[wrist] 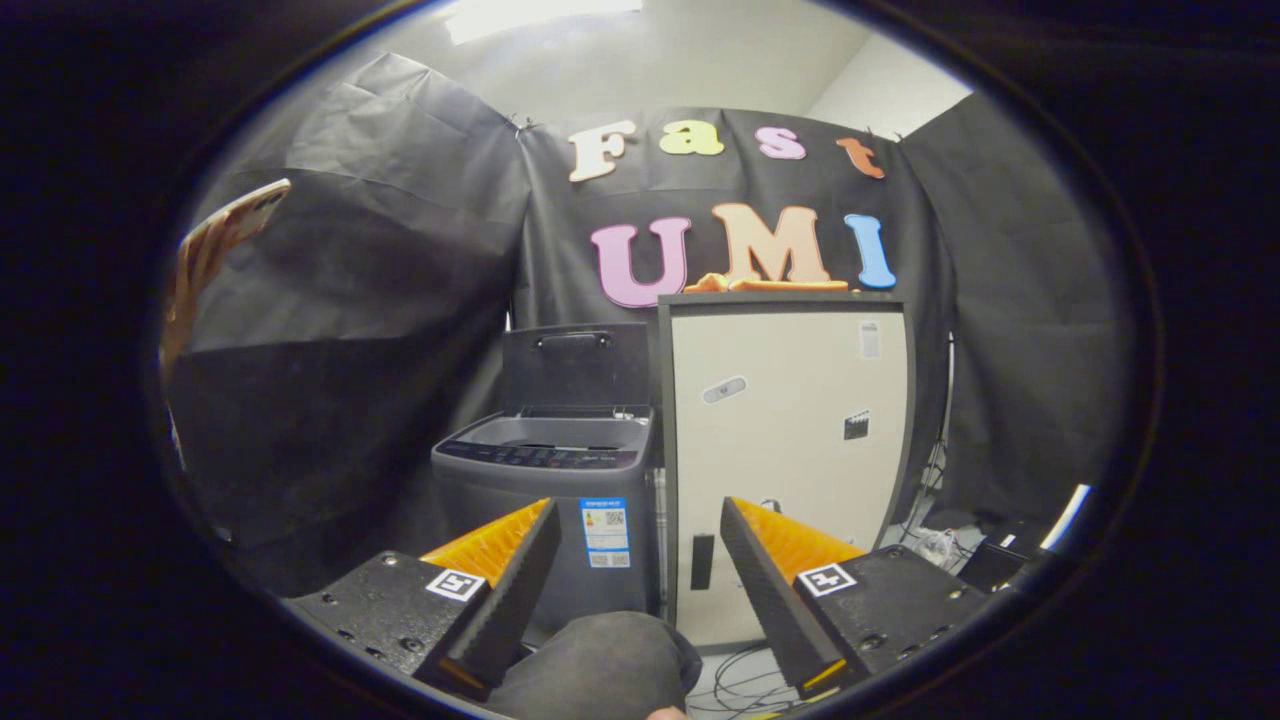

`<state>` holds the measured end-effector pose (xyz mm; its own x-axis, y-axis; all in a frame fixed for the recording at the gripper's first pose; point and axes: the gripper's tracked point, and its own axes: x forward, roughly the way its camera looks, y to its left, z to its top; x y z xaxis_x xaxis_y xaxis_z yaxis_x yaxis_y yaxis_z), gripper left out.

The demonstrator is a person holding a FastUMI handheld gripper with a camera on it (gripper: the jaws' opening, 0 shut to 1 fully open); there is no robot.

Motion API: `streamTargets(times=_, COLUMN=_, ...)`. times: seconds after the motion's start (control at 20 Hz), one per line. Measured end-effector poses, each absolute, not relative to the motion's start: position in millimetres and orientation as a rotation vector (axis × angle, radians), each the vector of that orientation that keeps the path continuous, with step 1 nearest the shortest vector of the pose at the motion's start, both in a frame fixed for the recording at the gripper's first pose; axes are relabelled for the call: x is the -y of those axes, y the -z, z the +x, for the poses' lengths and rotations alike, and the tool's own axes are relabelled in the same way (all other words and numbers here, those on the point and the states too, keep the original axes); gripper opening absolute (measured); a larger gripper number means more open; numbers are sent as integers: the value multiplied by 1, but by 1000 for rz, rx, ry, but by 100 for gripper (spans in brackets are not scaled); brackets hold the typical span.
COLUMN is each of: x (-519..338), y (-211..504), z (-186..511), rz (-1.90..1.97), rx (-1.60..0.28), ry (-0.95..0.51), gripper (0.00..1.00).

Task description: Put the clothes into the washing machine and then close the washing machine lid.

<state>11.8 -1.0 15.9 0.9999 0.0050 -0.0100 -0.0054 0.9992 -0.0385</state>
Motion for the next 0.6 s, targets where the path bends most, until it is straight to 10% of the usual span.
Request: streamTargets(times=0.6, x=27, y=-85, z=77, rz=-76, rx=-4, ry=-14, gripper=98)
